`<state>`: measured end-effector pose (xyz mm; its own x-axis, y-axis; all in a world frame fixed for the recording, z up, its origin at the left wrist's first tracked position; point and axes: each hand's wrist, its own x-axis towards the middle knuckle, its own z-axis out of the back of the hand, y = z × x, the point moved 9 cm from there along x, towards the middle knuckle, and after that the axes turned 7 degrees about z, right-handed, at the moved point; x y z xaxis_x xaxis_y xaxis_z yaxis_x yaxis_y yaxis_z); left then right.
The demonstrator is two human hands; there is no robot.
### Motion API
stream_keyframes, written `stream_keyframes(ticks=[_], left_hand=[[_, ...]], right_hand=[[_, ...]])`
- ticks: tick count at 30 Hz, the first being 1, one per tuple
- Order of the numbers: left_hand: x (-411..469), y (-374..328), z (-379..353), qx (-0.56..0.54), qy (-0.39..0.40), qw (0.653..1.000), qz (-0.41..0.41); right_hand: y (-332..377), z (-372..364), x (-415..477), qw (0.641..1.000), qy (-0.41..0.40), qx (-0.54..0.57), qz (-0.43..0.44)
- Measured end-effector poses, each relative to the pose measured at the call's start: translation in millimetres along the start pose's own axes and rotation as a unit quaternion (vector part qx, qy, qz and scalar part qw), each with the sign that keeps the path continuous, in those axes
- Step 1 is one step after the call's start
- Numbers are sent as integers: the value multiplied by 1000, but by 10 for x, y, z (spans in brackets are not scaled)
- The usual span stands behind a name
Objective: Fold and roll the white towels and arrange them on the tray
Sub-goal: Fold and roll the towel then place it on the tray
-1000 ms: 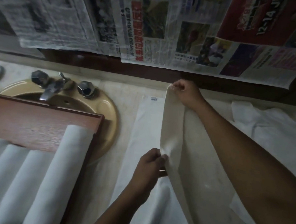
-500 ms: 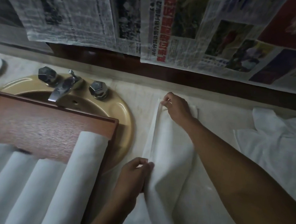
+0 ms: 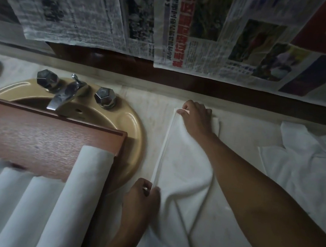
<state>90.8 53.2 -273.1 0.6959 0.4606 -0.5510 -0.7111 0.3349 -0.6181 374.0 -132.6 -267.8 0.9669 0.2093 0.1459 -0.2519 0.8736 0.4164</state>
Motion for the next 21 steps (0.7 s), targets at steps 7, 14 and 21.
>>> stream_keyframes(ticks=[7, 14, 21], left_hand=[[18, 0, -38, 29, 0, 1000, -10], [31, -3, -48, 24, -1, 1000, -19], [41, 12, -66, 27, 6, 999, -17]], right_hand=[[-537, 415, -244, 994, -42, -4, -97], [-929, 588, -474, 992, -10, 5, -128], [-658, 603, -534, 989, -82, 36, -119]])
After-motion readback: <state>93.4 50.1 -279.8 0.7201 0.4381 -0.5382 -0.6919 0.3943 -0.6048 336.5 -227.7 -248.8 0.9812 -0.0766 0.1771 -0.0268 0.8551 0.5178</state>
